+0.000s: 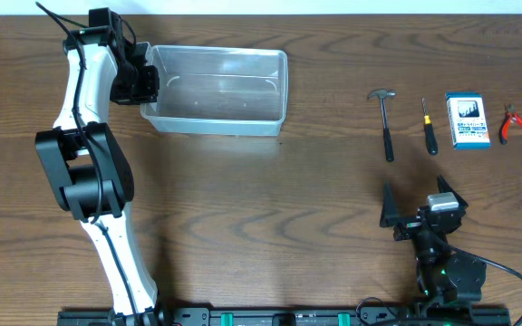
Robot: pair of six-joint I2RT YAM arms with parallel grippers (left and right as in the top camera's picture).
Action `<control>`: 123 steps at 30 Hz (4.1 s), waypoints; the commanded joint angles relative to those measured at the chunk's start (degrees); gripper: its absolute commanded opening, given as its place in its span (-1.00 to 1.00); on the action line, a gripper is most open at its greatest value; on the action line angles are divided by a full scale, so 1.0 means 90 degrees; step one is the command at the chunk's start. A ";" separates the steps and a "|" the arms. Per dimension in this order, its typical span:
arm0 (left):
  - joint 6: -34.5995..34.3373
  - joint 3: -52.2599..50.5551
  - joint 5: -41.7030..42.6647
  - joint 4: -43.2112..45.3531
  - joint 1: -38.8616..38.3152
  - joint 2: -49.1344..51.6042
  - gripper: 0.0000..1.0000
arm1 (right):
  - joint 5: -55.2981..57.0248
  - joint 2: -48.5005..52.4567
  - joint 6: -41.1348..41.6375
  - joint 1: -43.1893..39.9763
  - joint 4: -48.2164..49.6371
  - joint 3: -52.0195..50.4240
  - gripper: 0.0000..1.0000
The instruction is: Pack container
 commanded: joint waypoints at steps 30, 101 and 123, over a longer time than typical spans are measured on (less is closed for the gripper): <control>-0.0034 0.0017 -0.0474 0.0109 0.0015 -0.0848 0.81 | 0.0015 -0.0034 -0.0056 0.0061 -0.0027 -0.0012 0.99; -0.0770 0.0270 -0.0495 -0.0687 0.0940 -0.3094 0.96 | -0.2664 0.9284 0.1088 0.0209 -0.3908 0.9379 0.98; -0.0772 0.0270 -0.0493 -0.0775 0.0940 -0.3094 0.96 | -0.0296 1.0639 0.2035 0.1916 -0.3976 1.0703 0.98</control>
